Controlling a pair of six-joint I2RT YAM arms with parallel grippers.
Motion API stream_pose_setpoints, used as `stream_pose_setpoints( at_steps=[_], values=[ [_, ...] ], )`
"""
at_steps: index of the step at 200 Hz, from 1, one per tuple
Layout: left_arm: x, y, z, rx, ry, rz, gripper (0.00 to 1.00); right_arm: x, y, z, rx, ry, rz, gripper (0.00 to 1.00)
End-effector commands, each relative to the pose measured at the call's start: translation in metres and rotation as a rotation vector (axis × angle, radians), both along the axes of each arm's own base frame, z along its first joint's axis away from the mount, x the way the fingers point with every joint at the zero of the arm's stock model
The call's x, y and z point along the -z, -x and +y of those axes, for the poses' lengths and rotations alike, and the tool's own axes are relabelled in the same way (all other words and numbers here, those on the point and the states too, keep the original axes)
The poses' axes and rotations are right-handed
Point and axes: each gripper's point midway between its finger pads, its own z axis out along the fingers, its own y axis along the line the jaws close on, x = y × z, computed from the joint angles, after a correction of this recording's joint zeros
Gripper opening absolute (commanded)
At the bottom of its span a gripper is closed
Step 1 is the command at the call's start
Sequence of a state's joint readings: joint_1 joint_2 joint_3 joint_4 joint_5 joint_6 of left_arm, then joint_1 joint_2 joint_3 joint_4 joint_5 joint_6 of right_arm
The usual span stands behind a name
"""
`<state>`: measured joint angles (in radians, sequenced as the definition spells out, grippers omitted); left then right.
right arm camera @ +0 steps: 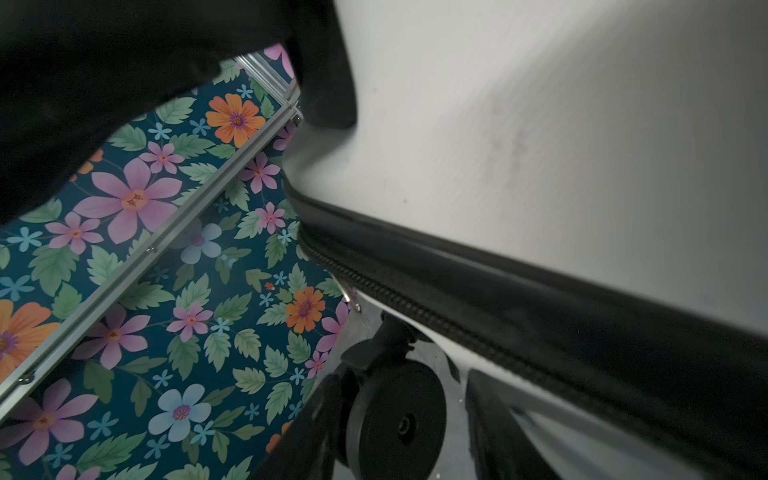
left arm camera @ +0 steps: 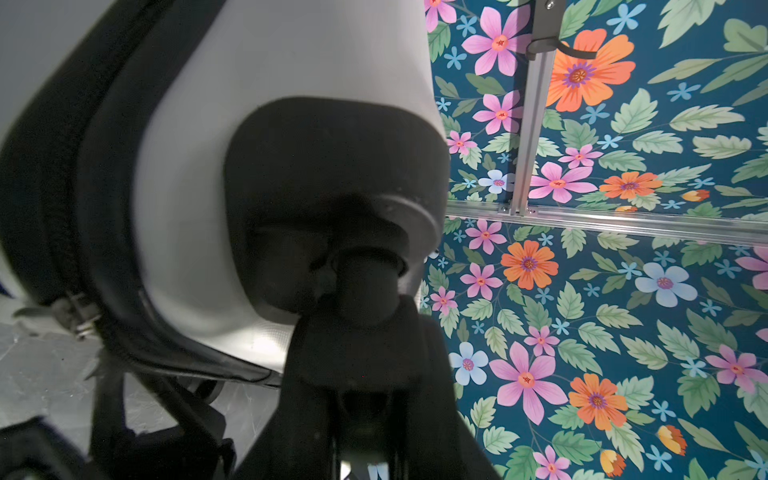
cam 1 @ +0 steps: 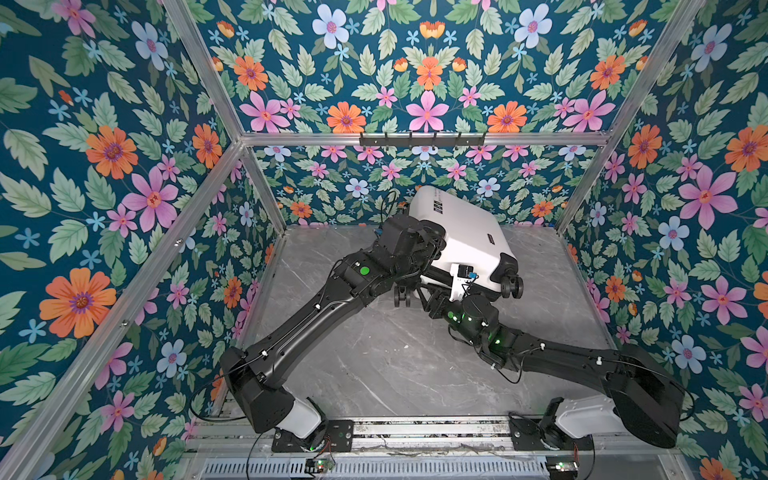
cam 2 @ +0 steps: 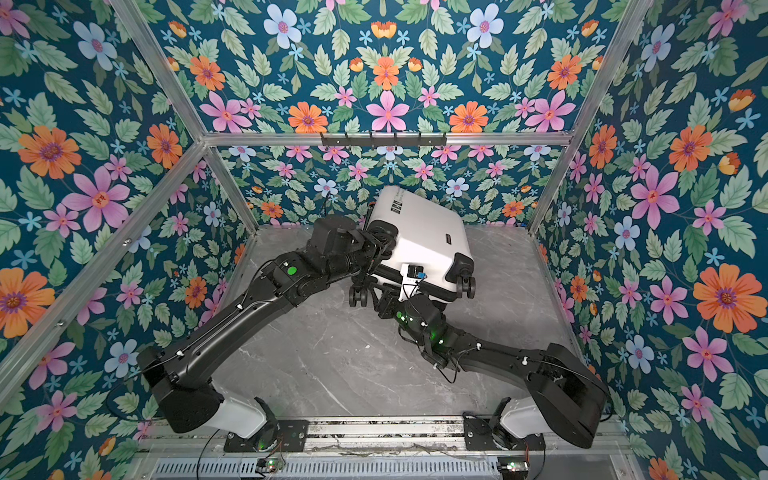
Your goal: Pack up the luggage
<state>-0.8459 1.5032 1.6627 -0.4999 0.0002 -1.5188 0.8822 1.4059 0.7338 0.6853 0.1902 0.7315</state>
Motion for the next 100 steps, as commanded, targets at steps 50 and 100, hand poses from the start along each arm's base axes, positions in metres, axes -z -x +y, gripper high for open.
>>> stream_pose_setpoints(
  at_steps=[50,100],
  values=[
    [-0.058,0.003,-0.013,0.03,0.161,-0.126,0.0,-0.025,-0.019,0.022,-0.001,-0.17,-0.013,0.61],
    [-0.053,0.006,-0.006,0.022,0.147,-0.121,0.0,-0.012,-0.021,-0.004,0.112,-0.122,0.01,0.63]
  ],
)
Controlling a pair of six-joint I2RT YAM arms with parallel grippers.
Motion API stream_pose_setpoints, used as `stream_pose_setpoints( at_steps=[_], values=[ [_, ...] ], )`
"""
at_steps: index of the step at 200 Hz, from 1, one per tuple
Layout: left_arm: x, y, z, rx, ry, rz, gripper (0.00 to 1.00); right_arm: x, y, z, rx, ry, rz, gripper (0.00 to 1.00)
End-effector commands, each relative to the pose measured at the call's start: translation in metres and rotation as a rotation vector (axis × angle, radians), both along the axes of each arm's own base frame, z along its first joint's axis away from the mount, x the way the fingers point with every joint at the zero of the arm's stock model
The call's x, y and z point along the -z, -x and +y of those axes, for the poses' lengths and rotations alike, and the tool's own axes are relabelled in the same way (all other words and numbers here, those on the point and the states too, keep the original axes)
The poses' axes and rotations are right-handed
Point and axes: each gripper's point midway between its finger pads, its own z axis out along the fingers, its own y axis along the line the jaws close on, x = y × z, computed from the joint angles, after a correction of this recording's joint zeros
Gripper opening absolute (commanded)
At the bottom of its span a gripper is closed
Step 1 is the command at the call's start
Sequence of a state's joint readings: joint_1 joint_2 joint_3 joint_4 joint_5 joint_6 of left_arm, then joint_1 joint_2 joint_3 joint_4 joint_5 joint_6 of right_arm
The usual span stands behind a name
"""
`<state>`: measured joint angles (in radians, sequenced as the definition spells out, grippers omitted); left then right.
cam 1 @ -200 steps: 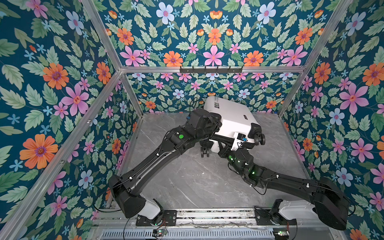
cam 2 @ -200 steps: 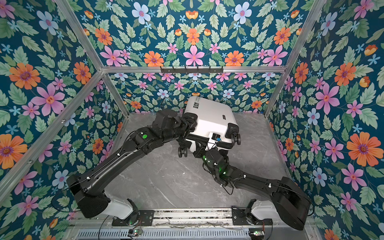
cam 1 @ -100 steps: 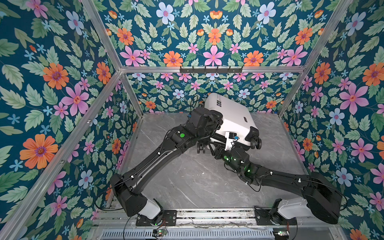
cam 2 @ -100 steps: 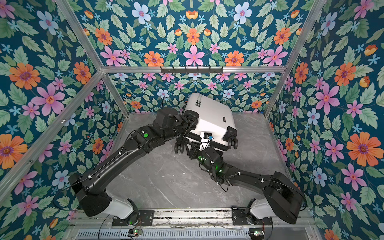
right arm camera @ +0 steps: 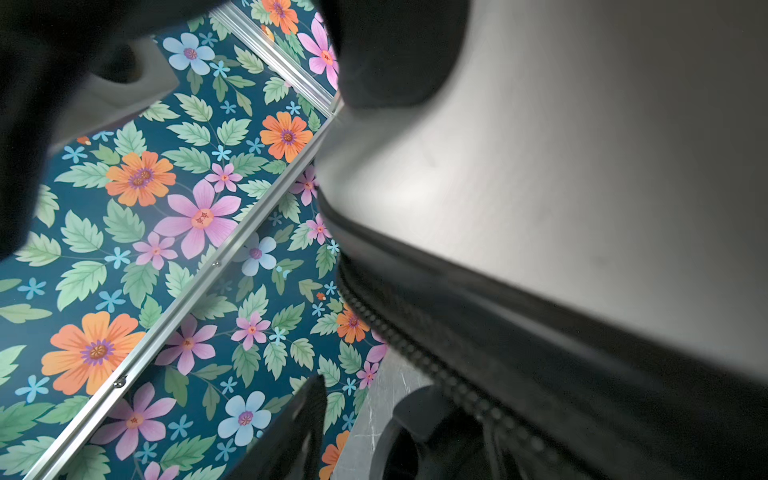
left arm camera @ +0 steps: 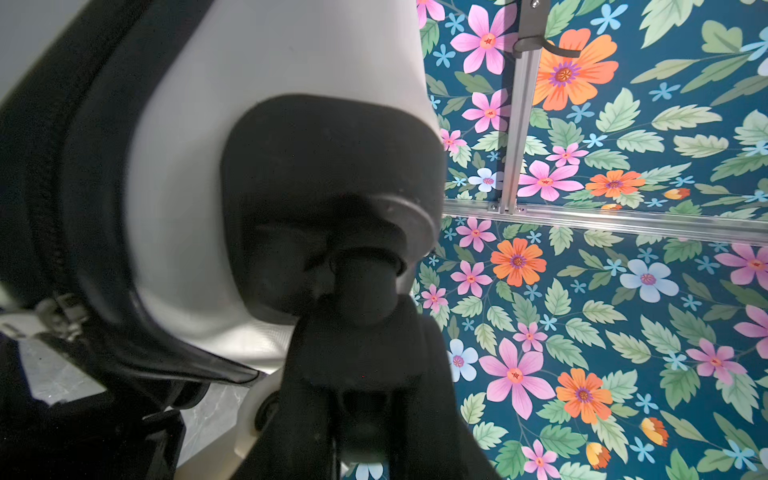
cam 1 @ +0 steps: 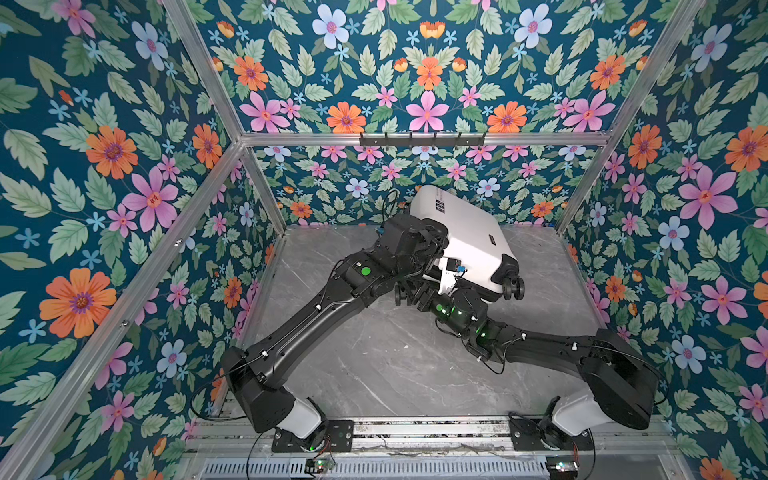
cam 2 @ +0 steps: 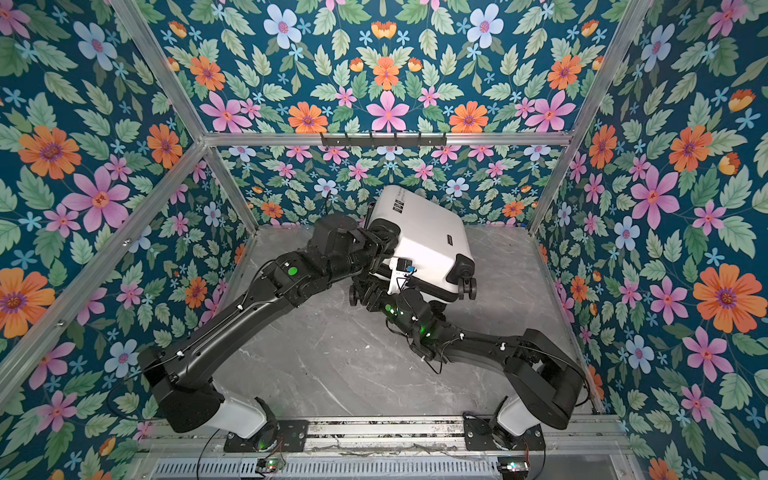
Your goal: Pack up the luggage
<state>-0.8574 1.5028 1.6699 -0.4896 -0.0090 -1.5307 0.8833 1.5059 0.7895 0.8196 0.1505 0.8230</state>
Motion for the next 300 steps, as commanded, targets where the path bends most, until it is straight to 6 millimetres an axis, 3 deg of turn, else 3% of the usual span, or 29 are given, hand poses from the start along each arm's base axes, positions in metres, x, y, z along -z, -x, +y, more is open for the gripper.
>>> stream_pose_setpoints(
  at_steps=[1,33,96,135,194,223,300],
  values=[
    [-0.047,0.004,-0.003,0.023,0.128,-0.114,0.0,0.004,-0.012,-0.027,0.151,0.02,0.016,0.63],
    [-0.041,0.006,-0.008,0.045,0.136,-0.097,0.0,0.011,-0.012,-0.042,0.203,0.035,0.023,0.66],
    [-0.039,0.012,-0.016,0.076,0.141,-0.083,0.0,-0.015,-0.016,-0.023,0.147,-0.029,-0.031,0.61],
    [-0.039,0.016,-0.017,0.084,0.15,-0.081,0.0,-0.026,-0.023,-0.015,0.138,-0.066,-0.047,0.56],
    [-0.039,0.02,-0.013,0.082,0.159,-0.081,0.0,-0.044,-0.022,-0.016,0.14,-0.165,-0.118,0.38],
    [-0.038,0.022,-0.01,0.08,0.167,-0.077,0.0,-0.053,-0.018,-0.018,0.127,-0.196,-0.151,0.35],
    [-0.045,0.022,-0.01,0.07,0.19,-0.081,0.0,-0.055,-0.01,-0.028,0.128,-0.235,-0.18,0.33]
  ],
)
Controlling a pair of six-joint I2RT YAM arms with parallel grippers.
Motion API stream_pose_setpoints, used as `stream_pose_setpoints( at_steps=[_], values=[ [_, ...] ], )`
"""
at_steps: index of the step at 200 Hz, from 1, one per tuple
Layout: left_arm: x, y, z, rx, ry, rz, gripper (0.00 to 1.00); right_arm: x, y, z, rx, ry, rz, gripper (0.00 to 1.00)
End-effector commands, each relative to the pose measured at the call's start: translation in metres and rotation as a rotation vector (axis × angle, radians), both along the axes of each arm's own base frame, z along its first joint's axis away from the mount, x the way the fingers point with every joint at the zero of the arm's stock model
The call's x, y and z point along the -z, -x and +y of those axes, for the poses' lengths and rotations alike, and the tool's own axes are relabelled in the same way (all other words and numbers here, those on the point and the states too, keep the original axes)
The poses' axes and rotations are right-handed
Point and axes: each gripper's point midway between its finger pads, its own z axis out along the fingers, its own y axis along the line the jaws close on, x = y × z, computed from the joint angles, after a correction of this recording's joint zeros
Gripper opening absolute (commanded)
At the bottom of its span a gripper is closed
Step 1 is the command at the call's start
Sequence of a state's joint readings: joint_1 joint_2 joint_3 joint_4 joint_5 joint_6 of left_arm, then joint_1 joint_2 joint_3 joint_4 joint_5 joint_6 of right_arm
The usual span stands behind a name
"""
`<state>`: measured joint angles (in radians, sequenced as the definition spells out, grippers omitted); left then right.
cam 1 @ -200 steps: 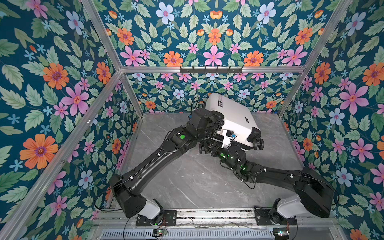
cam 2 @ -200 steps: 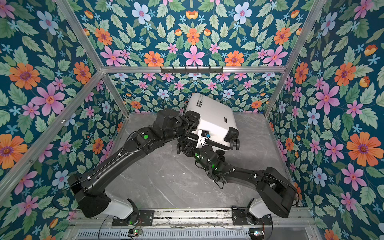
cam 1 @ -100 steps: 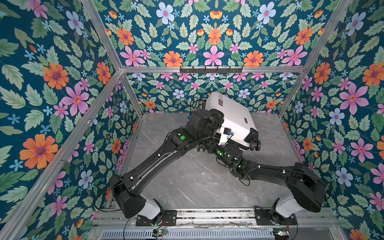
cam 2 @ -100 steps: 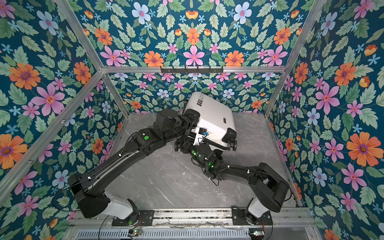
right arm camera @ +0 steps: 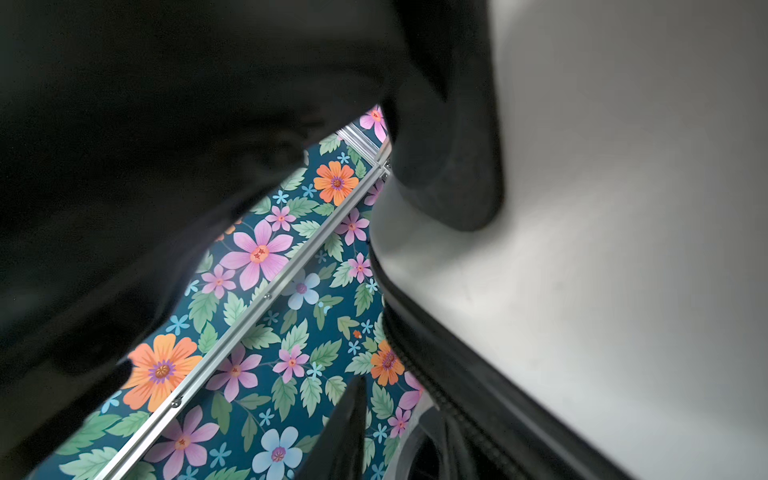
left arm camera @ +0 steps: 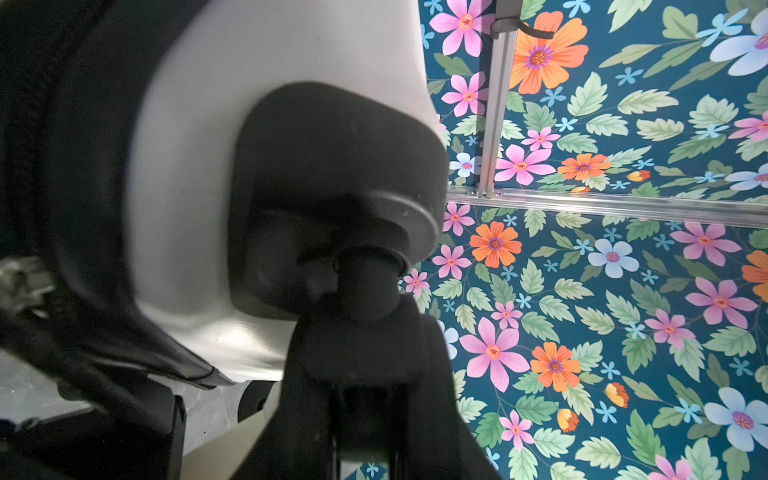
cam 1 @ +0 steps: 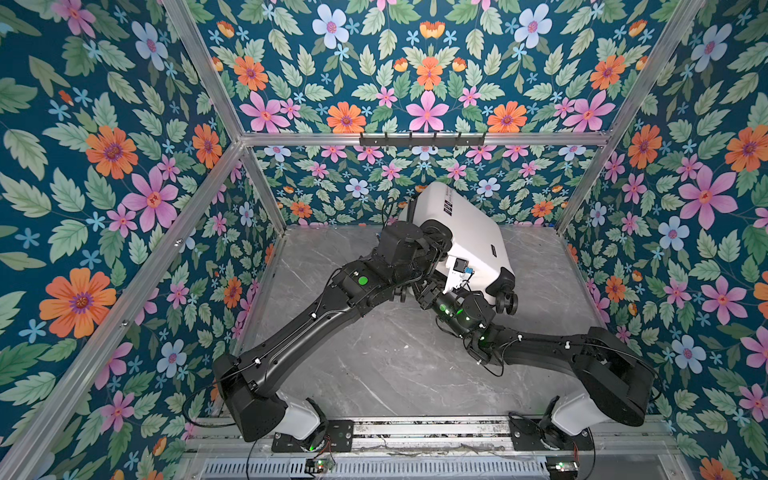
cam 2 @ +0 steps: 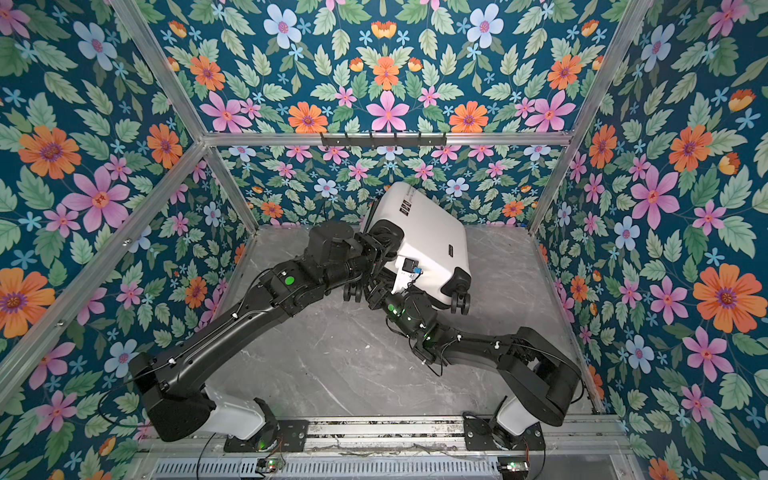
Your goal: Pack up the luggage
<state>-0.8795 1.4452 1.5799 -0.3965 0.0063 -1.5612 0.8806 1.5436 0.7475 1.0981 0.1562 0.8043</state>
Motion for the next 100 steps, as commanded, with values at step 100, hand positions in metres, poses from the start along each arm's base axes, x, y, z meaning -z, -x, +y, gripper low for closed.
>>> stream_pose_setpoints(
  at_steps=[100],
  values=[
    [-0.034,0.012,-0.006,0.024,0.129,-0.063,0.0,-0.023,-0.022,-0.003,0.088,-0.077,-0.009,0.35]
  ],
)
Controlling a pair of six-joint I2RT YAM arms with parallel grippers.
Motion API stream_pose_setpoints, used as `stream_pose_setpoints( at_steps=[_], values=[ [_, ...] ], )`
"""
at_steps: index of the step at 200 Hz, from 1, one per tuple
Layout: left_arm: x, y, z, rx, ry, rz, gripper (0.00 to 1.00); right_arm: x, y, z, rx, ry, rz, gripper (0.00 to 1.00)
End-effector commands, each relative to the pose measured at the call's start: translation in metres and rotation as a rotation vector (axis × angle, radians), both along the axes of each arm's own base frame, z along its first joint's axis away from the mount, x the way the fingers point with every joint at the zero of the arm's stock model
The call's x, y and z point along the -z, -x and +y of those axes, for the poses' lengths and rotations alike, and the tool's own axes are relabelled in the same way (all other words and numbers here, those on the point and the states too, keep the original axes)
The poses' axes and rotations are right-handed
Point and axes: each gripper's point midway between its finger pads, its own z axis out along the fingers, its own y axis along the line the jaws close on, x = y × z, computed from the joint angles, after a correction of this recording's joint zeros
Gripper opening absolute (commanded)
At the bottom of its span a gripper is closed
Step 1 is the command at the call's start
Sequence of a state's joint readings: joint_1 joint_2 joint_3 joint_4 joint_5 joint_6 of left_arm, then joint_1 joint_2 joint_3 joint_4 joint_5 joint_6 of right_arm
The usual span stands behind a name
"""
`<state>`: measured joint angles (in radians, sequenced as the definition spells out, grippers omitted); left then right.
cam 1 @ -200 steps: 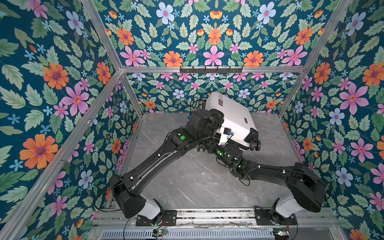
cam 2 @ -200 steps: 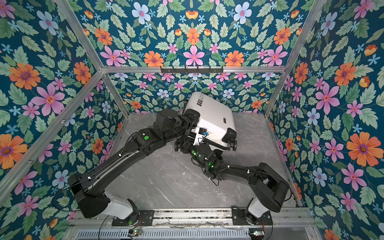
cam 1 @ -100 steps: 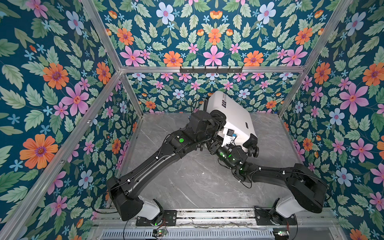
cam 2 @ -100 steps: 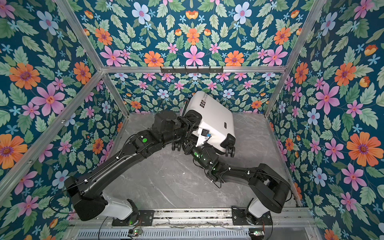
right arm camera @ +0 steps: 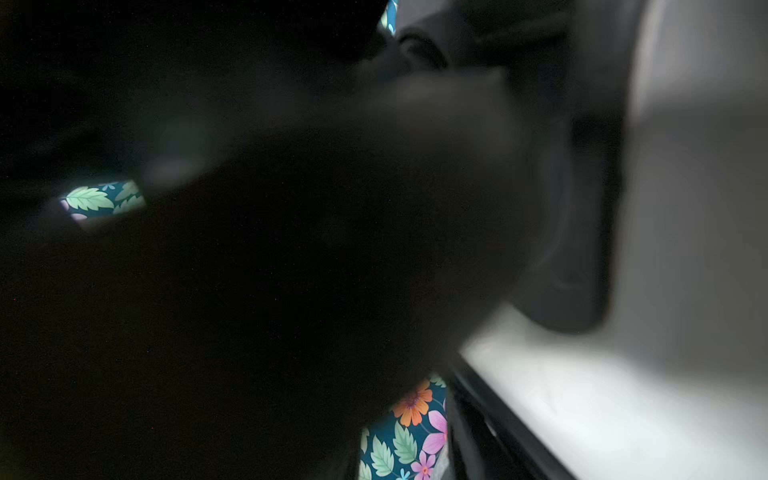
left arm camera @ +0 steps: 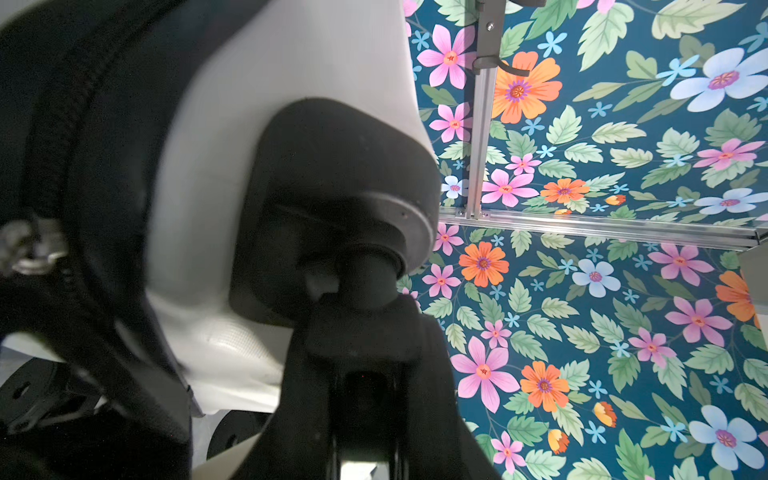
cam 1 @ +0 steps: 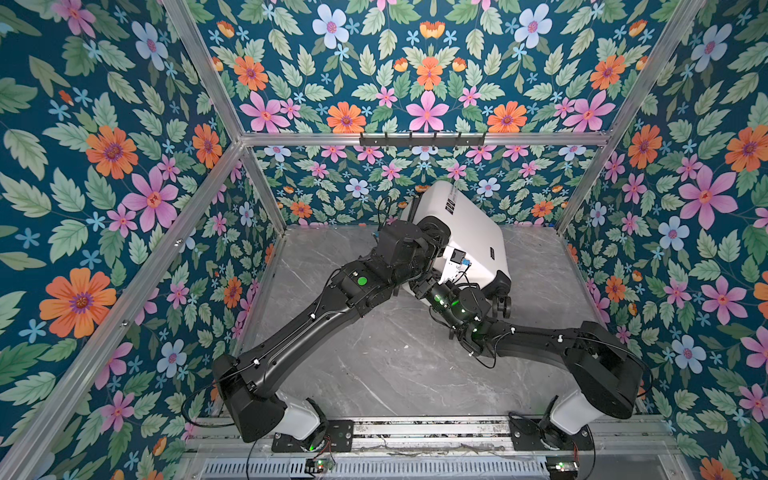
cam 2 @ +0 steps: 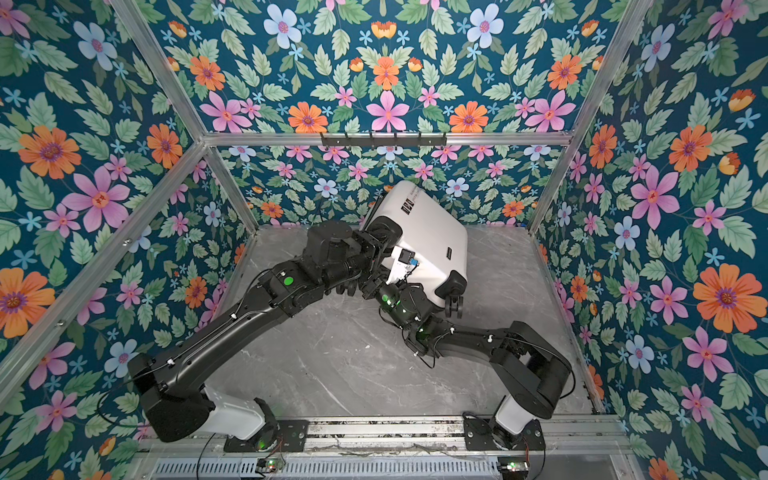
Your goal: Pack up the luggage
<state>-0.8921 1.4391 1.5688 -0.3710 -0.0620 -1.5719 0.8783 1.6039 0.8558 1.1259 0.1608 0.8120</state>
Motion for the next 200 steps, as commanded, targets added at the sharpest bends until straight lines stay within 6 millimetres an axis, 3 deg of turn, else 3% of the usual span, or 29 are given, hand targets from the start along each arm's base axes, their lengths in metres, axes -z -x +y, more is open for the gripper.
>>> stream_pose_setpoints(
  at_steps=[1,16,36,85,106,130,200],
  values=[
    [-0.031,0.016,-0.01,0.08,0.118,-0.043,0.0,0.006,-0.009,-0.016,0.082,-0.011,0.037,0.35],
    [-0.027,0.014,-0.005,0.069,0.11,-0.041,0.0,0.019,-0.006,-0.02,0.088,0.053,0.077,0.34],
    [-0.017,0.009,0.003,0.056,0.081,-0.041,0.0,0.055,0.001,-0.029,0.09,0.196,0.187,0.34],
    [0.013,-0.003,0.017,0.061,-0.032,-0.06,0.0,0.097,0.044,-0.056,0.058,0.453,0.292,0.48],
    [0.025,-0.009,0.017,0.092,-0.047,-0.073,0.0,0.101,0.066,-0.062,0.008,0.546,0.309,0.53],
    [0.042,-0.011,0.017,0.128,-0.09,-0.092,0.0,0.091,0.086,-0.085,0.001,0.598,0.321,0.57],
    [0.109,0.0,0.039,0.224,-0.35,-0.101,0.0,0.055,0.114,-0.19,0.246,0.667,0.447,0.66]
  ],
)
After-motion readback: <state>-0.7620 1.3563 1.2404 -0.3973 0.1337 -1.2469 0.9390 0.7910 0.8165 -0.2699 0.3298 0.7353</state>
